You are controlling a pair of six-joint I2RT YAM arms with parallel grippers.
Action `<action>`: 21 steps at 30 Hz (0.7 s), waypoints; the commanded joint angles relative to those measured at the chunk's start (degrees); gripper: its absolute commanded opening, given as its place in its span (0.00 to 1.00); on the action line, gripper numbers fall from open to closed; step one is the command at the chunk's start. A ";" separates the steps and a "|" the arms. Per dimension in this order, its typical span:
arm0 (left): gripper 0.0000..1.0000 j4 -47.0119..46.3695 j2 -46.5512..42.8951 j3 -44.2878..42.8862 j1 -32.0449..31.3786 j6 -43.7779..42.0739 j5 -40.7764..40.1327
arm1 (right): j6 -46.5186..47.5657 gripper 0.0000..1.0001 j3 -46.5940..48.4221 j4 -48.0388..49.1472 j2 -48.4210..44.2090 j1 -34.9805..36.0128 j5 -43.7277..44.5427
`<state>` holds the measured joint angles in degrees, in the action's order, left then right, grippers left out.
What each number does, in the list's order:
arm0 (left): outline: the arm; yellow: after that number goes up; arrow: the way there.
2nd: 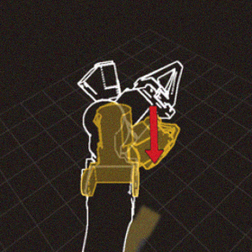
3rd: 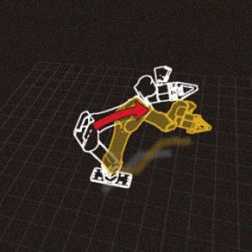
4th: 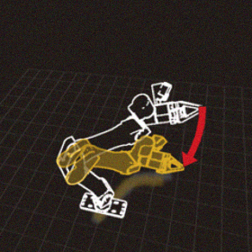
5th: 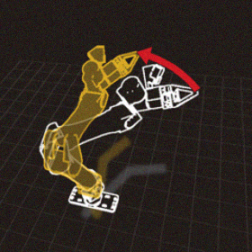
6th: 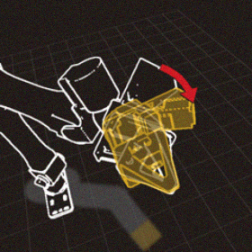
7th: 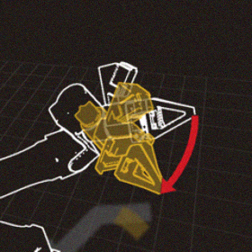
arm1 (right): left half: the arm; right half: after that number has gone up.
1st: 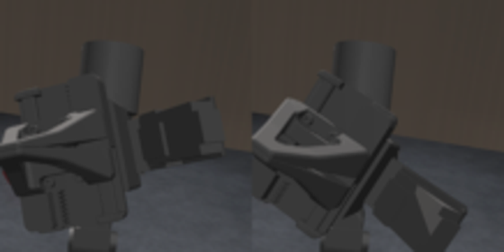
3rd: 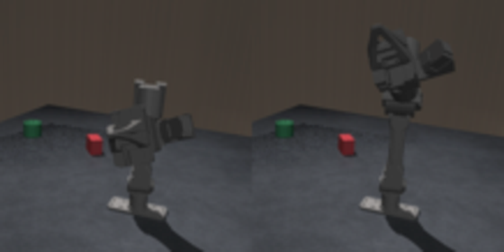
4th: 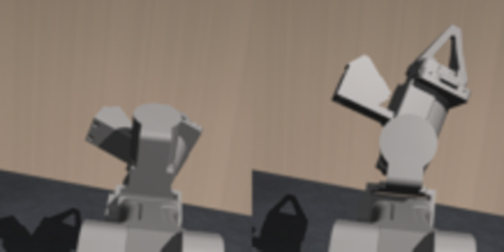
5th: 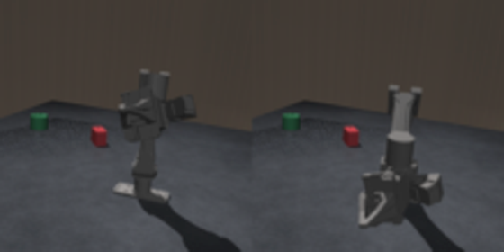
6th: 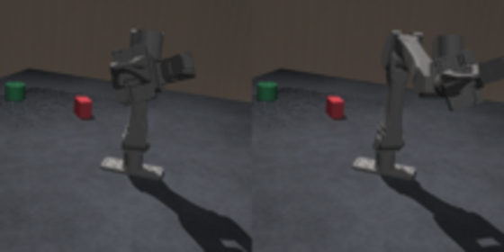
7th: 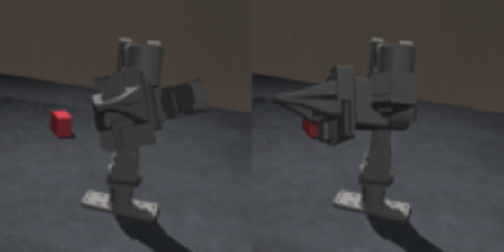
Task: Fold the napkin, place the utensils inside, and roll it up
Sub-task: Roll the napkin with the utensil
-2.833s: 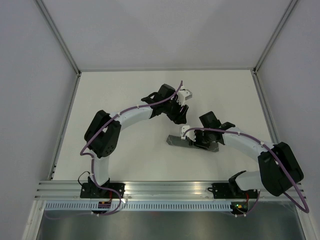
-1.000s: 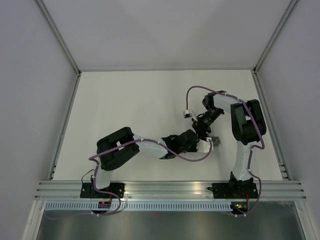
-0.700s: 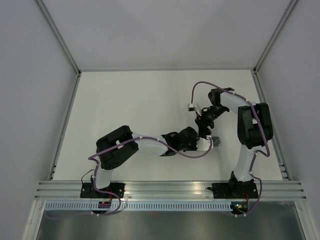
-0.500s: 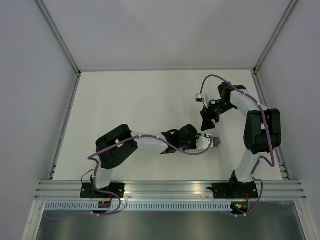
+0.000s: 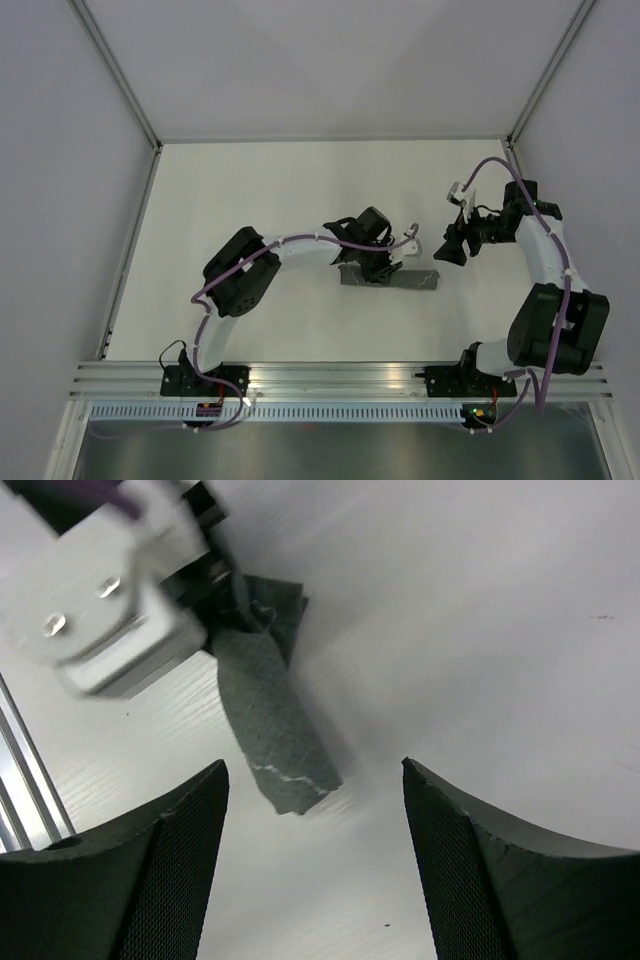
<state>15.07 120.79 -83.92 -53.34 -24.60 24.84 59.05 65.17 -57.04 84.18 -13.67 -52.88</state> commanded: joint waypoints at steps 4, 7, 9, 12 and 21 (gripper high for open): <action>0.20 16.56 7.61 -9.40 3.59 5.00 14.79 | 3.62 0.80 -15.23 11.41 -17.18 3.11 1.19; 0.22 22.35 11.31 -14.68 4.65 5.09 19.00 | -0.41 0.81 -22.61 19.48 -23.35 9.78 8.92; 0.23 26.39 14.55 -18.71 5.53 5.09 22.33 | -2.43 0.82 -28.13 26.60 -27.20 16.44 16.01; 0.24 28.43 17.02 -21.10 6.23 5.53 25.42 | -4.90 0.83 -32.02 33.73 -28.72 23.68 21.58; 0.27 34.14 22.20 -28.31 7.46 6.14 30.35 | -6.48 0.83 -37.21 44.81 -22.32 35.98 35.03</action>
<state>42.63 139.44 -110.87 -45.56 -19.68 52.95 54.11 28.82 -20.21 60.03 19.29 -24.62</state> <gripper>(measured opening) 0.301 0.826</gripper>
